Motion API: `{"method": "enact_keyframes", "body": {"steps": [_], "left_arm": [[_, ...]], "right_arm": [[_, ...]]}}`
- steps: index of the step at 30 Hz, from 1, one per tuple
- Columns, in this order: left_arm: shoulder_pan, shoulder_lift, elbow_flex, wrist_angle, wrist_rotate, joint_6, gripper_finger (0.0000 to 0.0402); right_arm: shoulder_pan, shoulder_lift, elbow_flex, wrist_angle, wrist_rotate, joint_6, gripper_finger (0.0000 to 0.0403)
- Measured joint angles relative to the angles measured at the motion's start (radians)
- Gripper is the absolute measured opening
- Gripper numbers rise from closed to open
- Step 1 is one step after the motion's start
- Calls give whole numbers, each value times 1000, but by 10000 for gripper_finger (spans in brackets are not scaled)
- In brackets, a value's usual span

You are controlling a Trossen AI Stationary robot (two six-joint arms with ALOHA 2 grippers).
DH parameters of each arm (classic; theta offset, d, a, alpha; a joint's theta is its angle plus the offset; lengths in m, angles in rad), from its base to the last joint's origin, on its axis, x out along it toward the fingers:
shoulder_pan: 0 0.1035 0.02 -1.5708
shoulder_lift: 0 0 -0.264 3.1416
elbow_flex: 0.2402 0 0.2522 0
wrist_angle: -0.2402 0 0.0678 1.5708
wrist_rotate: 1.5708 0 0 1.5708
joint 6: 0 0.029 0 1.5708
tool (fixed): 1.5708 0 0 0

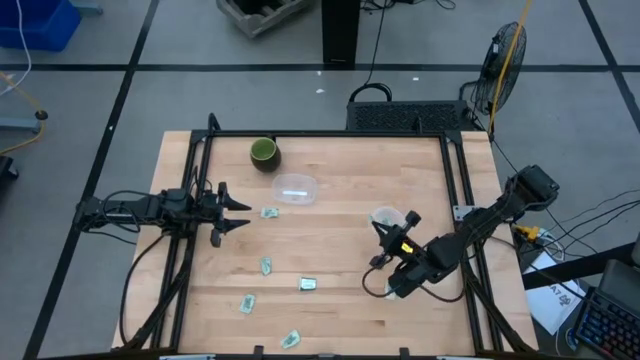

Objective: Pick and place items into bin
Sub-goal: Put the light green stevia packet into the right transparent bin

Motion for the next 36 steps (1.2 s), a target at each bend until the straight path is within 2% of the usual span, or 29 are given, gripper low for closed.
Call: {"method": "enact_keyframes", "body": {"steps": [2,5,8,13,20,25,30,36], "left_arm": [[0,0,0,0,0,0,191],[0,0,0,0,0,0,191],[0,0,0,0,0,0,191],[0,0,0,0,0,0,191],[0,0,0,0,0,0,191],[0,0,0,0,0,0,191],[0,0,0,0,0,0,191],[0,0,0,0,0,0,191]], "right_arm": [[0,0,0,-99,-38,138,0],[-1,1,0,-239,-152,327,0],[5,1,0,-312,-204,422,0],[-9,1,-1,-320,-282,419,0],[-24,1,-63,-311,-320,441,0],[-24,2,-110,-241,-343,440,3],[-24,2,-118,-190,-327,371,31],[-24,2,-118,-99,-300,230,88]]}}
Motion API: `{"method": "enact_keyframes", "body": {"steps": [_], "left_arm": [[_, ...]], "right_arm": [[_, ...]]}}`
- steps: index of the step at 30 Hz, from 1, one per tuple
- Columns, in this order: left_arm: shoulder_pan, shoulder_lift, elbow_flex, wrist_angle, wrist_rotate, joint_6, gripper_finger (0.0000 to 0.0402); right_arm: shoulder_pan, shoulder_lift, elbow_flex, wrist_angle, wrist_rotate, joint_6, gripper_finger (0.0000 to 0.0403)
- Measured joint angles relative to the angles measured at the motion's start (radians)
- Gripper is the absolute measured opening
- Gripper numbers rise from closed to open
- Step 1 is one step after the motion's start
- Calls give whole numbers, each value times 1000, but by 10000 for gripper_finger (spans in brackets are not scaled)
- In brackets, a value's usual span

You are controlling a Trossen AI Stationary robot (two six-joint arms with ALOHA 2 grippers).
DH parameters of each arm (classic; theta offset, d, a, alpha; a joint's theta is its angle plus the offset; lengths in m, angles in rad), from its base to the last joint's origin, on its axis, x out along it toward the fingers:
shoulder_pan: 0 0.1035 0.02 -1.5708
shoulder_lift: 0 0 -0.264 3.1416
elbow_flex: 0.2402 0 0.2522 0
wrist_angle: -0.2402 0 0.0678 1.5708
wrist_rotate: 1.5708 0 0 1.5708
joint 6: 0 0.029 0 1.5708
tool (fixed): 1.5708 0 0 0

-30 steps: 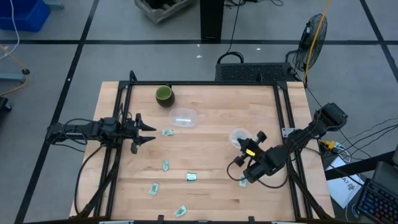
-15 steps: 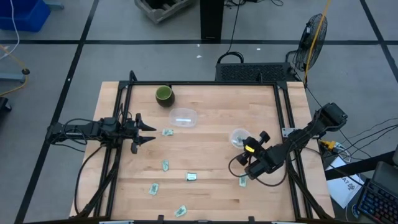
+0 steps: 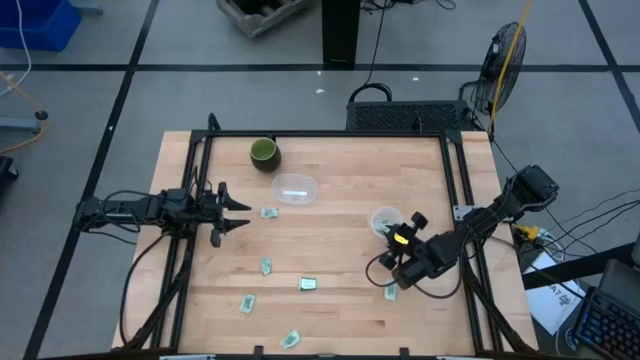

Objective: Pick and place items into bin
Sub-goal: Put the light green stevia packet into the right transparent bin

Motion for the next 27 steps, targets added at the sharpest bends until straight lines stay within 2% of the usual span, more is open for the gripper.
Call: {"method": "enact_keyframes", "body": {"steps": [6,10,13,21,27], "left_arm": [[0,0,0,0,0,0,191],[0,0,0,0,0,0,191],[0,0,0,0,0,0,191],[0,0,0,0,0,0,191],[0,0,0,0,0,0,191]], "right_arm": [[19,-10,2,180,1,-224,139],[73,-42,21,428,-76,-452,156],[111,-45,22,521,-165,-530,161],[226,-9,21,522,-361,-479,154],[333,26,21,496,-437,-284,154]]}}
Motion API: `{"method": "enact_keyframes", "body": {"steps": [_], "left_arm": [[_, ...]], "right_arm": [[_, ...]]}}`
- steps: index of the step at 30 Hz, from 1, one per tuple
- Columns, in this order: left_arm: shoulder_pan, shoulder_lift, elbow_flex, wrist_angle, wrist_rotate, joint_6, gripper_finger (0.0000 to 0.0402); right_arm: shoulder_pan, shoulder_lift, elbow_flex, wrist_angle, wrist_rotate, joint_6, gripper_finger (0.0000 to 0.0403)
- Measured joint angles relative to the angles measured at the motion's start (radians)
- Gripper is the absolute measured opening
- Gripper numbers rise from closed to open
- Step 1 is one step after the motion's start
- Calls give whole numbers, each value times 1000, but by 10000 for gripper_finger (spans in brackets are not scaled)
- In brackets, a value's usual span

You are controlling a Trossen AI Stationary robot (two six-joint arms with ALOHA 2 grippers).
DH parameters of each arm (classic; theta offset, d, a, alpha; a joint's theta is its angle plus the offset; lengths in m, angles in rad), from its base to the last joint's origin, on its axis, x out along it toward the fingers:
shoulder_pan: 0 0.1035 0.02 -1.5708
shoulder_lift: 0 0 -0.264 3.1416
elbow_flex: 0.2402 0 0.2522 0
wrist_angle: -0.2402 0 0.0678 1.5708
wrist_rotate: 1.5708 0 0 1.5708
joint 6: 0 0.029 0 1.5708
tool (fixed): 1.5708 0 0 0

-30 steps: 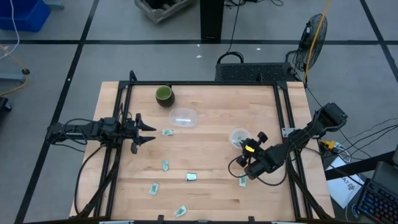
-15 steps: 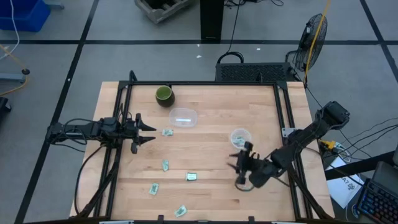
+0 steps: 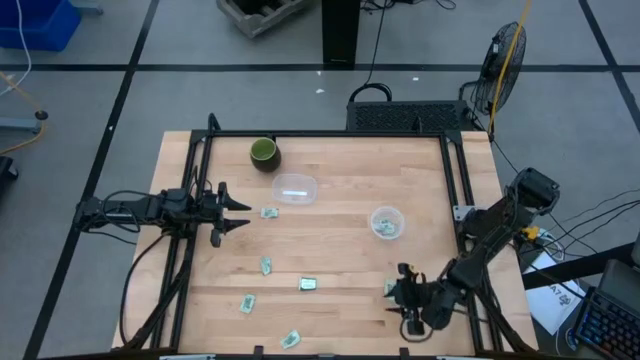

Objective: Pick and place items into bin
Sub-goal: Put the light green stevia packet into the right transparent bin

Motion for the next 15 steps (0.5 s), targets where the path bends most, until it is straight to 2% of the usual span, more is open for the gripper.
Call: {"method": "enact_keyframes", "body": {"steps": [6,15], "left_arm": [[0,0,0,0,0,0,191],[0,0,0,0,0,0,191]], "right_arm": [[54,50,-1,-59,-42,73,153],[50,149,0,-79,-11,-38,153]]}}
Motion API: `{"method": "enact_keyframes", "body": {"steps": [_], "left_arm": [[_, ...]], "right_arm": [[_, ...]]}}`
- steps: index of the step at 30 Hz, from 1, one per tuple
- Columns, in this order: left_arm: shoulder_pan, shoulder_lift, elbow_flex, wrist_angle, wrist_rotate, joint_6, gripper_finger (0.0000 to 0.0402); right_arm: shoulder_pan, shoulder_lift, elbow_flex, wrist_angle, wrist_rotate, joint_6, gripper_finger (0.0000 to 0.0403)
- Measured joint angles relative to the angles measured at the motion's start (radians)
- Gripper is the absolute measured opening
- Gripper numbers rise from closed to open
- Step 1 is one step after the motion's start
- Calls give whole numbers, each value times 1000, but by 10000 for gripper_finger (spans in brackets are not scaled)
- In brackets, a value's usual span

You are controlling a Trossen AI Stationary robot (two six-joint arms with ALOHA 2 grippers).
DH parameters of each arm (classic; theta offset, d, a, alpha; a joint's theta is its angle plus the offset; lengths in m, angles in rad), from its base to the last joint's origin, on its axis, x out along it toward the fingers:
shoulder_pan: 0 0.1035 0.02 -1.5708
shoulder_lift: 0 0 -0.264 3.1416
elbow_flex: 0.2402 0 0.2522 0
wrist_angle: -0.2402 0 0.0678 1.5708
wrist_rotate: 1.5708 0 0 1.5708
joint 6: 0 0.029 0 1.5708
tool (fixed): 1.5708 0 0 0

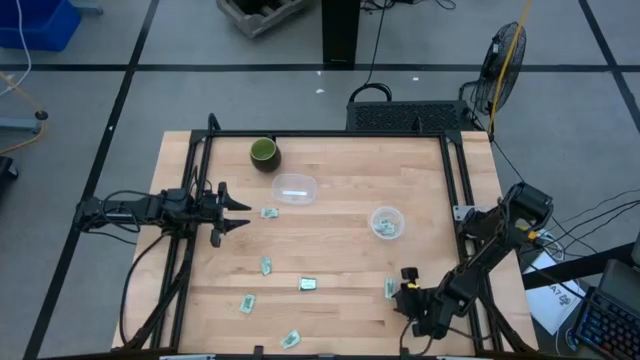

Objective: Pick and place items into bin
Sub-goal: Put the light green stevia packet into the right transparent bin

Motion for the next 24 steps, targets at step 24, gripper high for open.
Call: {"method": "enact_keyframes", "body": {"steps": [24], "left_arm": [[0,0,0,0,0,0,191]], "right_arm": [[-15,12,-1,-25,122,-85,104]]}}
